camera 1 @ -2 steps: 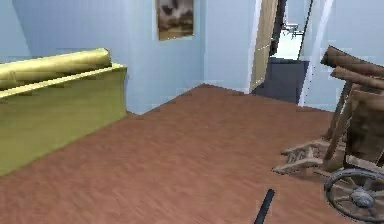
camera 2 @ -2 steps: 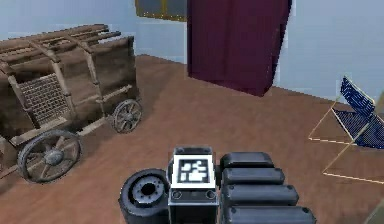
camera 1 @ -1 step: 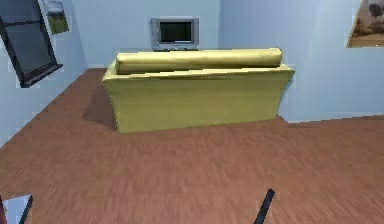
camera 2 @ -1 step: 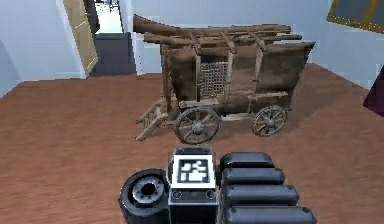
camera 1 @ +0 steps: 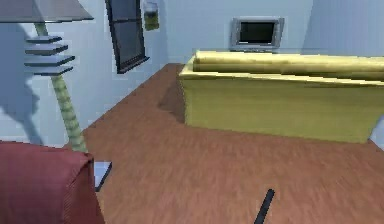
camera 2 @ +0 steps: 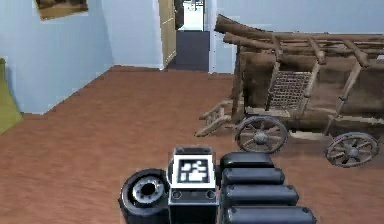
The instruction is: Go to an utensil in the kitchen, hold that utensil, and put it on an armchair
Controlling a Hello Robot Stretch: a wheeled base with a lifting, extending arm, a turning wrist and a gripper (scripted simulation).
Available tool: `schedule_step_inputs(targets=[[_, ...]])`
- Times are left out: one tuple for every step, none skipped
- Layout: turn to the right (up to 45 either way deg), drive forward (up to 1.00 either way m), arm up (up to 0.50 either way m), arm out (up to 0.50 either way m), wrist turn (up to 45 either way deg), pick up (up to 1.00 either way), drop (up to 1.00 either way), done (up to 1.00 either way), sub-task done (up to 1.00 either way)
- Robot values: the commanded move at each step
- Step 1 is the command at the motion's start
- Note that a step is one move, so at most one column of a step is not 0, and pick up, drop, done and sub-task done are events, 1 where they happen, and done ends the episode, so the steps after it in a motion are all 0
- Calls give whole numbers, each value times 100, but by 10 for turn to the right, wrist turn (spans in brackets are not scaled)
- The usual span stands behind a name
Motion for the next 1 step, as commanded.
schedule_step_inputs(targets=[[450,0,0,0,0,0,0,0,0]])
